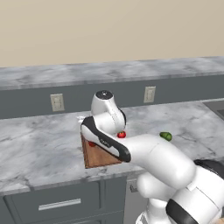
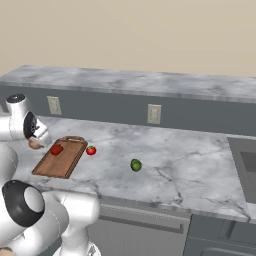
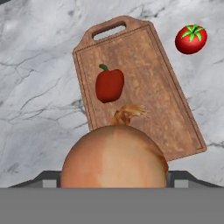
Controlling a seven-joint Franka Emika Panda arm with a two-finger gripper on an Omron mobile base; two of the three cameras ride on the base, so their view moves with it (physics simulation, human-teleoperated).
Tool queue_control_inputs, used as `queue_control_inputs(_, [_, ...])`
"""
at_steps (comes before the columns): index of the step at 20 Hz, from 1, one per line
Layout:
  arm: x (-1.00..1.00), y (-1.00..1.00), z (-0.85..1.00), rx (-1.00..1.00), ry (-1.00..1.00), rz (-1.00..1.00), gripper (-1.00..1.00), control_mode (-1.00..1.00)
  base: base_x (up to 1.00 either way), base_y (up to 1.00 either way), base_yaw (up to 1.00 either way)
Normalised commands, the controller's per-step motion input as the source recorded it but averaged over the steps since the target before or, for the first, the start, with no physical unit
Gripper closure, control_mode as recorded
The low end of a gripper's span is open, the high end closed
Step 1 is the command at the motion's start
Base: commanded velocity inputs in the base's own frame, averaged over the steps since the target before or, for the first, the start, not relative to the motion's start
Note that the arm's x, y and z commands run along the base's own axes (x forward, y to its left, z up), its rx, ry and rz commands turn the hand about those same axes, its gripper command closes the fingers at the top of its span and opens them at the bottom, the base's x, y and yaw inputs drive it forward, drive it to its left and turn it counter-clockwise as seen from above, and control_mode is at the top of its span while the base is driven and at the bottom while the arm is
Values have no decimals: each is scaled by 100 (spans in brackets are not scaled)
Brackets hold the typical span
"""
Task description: Place the avocado, onion, tomato, and bell pepper on the cutting board.
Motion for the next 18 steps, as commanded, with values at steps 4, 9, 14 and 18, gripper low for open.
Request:
queue_control_inputs(4, [-6,-29,-26,0,0,-4,100,-100,0,0,0])
queue_control_inputs(9, [-21,-21,-27,0,0,-4,100,-100,0,0,0])
queue_control_inputs(14, [-23,-16,-26,0,1,-3,100,-100,0,0,0])
queue_control_inputs(18, [-2,-1,-30,0,5,-1,100,-100,0,0,0])
